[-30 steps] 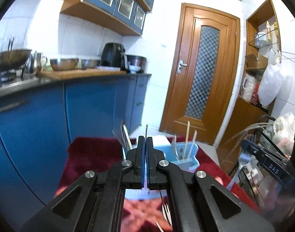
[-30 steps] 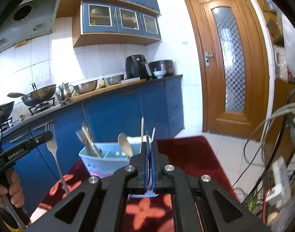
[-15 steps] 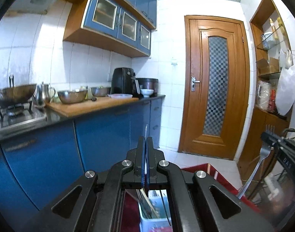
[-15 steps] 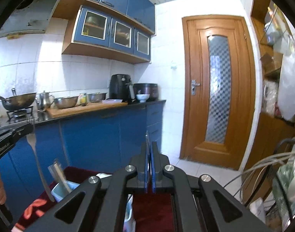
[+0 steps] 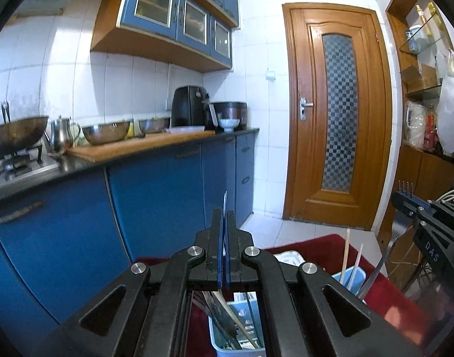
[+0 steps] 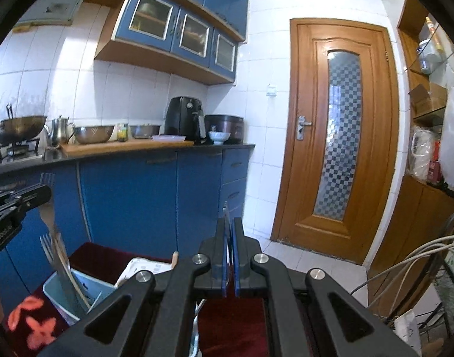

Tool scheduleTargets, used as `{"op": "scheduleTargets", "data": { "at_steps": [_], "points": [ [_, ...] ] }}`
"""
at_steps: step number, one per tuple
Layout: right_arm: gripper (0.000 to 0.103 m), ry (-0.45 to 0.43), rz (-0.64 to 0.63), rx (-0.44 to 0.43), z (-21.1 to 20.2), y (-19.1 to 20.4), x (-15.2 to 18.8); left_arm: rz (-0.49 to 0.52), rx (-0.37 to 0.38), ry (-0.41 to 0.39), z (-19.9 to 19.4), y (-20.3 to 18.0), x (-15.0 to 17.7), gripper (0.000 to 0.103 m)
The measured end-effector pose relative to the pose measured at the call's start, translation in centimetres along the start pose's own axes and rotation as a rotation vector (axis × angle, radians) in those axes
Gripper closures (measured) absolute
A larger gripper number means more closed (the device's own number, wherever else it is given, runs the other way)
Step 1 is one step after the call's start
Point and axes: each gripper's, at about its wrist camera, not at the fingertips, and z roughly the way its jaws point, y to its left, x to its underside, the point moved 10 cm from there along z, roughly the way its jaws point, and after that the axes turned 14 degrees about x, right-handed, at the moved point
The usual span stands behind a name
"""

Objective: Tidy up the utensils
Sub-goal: 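Lift both held forks and carry them above the blue holder, then open the left tool over the holder while the right tool releases its fork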

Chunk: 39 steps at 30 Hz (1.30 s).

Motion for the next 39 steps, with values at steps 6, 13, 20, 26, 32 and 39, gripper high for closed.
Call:
{"op": "scheduleTargets", "data": {
  "at_steps": [6, 13, 20, 26, 32, 39],
  "points": [
    [0.098, 0.021, -0.026, -0.043, 0.1, 1.5, 2.4, -0.039, 0.020, 0.039, 1.3, 0.5, 3.4, 0.103],
    [0.098, 0.086, -0.016, -0.091, 0.8, 2.7, 4.8, -0.068, 0.050, 0.087, 2.3, 0.3, 6.4, 0.103],
    [0.092, 0.112, 0.020, -0.140, 0.3, 3.0, 5.6, -0.083, 0.068, 0.128, 2.5, -0.1, 8.3, 0.103],
    [0.068, 0.107, 0.046, -0.191, -0.6, 3.2, 5.1, -0.096, 0.082, 0.122, 1.5, -0.6, 8.2, 0.076],
    [0.061, 0.098, 0.075, -0.223, -2.1, 2.9, 4.2, -0.082, 0.086, 0.117, -0.1, -1.4, 7.4, 0.075],
    [0.058, 0.101, 0.131, -0.258, -4.0, 2.0, 3.5, -0.104, 0.106, 0.126, -2.4, -1.8, 7.2, 0.075]
  ]
}}
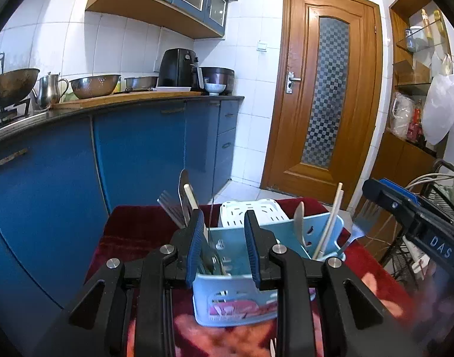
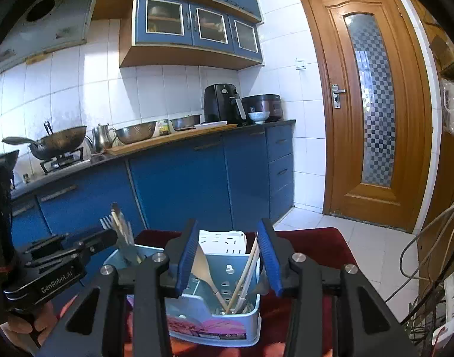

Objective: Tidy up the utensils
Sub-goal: 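Open the left tool over the holder while the right tool releases its fork, then withdraw both open tools toward the remaining wooden fork and chopstick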

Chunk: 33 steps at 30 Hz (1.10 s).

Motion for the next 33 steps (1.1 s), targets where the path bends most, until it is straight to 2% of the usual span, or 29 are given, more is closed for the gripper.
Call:
{"op": "scheduleTargets", "data": {
  "at_steps": [17, 25, 33],
  "points": [
    [0.054, 0.031, 0.057, -0.062, -5.8, -0.5, 0.1, -0.018, 0.000, 0.040, -6.0, -1.2, 2.2, 0.075],
    [0.054, 0.100, 0.080, -0.075, -8.1, -0.8, 2.5, -0.043, 0.003, 0.092, -8.3, -1.4, 4.7, 0.075],
    [0.054, 0.175, 0.082, -0.068, -9.5, -0.8, 6.5, -0.091, 0.018, 0.167, -9.2, -1.3, 8.5, 0.075]
  ]
}}
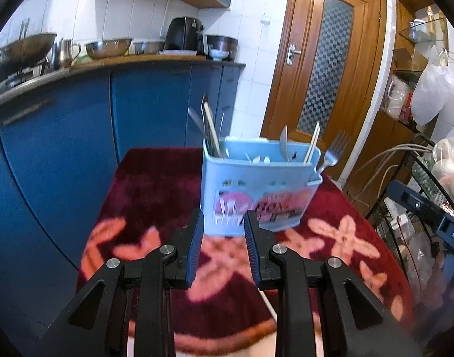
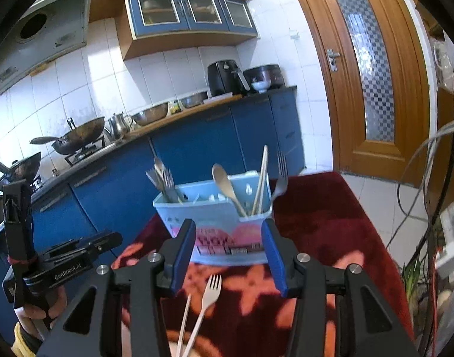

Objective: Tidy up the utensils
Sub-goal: 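Withdraw both open tools toward the remaining wooden fork and chopstick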

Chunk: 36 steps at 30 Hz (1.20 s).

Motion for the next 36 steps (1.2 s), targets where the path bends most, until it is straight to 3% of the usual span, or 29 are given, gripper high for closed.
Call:
{"op": "scheduleTargets", "data": {
  "at_steps": [12, 22, 36],
  "points": [
    [0.054, 0.128, 0.014, 0.029, 1.2, -1.4, 5.9, -0.092, 0.033, 0.131, 2.3, 0.9, 4.7, 0.075],
    [0.054, 0.217, 0.019, 0.062, 2.5, -2.8, 9.9, -0.129, 0.080, 0.257, 5.1, -0.6, 8.3, 0.075],
    [0.053, 0.270, 0.048, 0.091, 3.0, -5.2, 12.4, -0.139, 0.107, 0.407, 7.9, -3.2, 12.1, 0.075]
  ]
}}
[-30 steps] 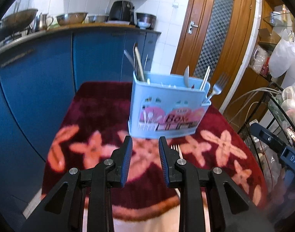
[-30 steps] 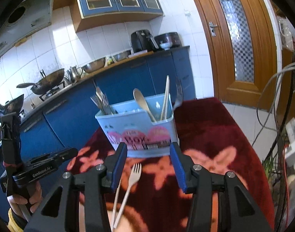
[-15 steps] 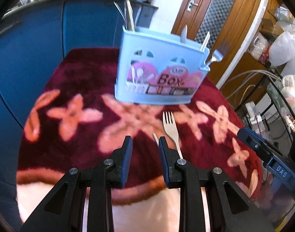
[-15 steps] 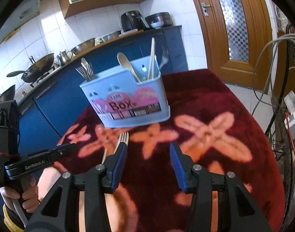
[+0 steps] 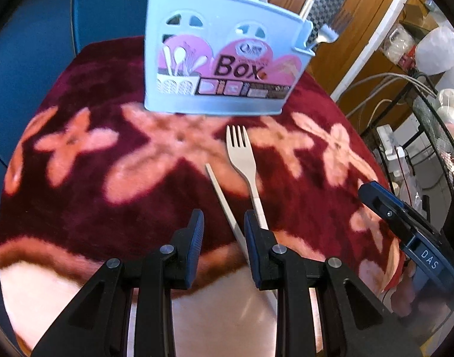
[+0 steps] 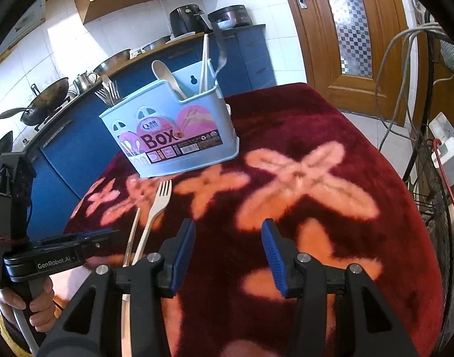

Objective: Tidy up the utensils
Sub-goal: 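Withdraw both open tools toward the remaining wooden fork and chopstick, then close the left tool on the wooden chopstick while the right tool closes on the wooden fork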

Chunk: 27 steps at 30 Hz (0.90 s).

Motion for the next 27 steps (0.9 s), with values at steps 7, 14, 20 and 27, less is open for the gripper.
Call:
{"op": "scheduleTargets", "data": {
  "at_steps": [7, 14, 20, 27],
  "points": [
    [0.053, -0.002, 0.017, -0.009, -0.1, -0.7, 0.2, -0.017, -0.030, 0.047, 1.6, 0.3, 0.1, 0.079],
    [0.053, 0.003, 0.024, -0.017, 0.2, -0.8, 0.4, -0.054, -0.015, 0.055, 2.2, 0.7, -0.4, 0.091],
    [0.053, 0.013, 0.016, -0.020, 0.5, -0.6, 0.6, -0.089, 0.027, 0.028, 1.7, 1.0, -0.8, 0.100],
    [0.053, 0.026, -0.018, -0.027, 0.7, 1.0, 0.5, -0.129, 0.028, -0.055, -0.5, 2.8, -2.0, 0.100]
  ]
}}
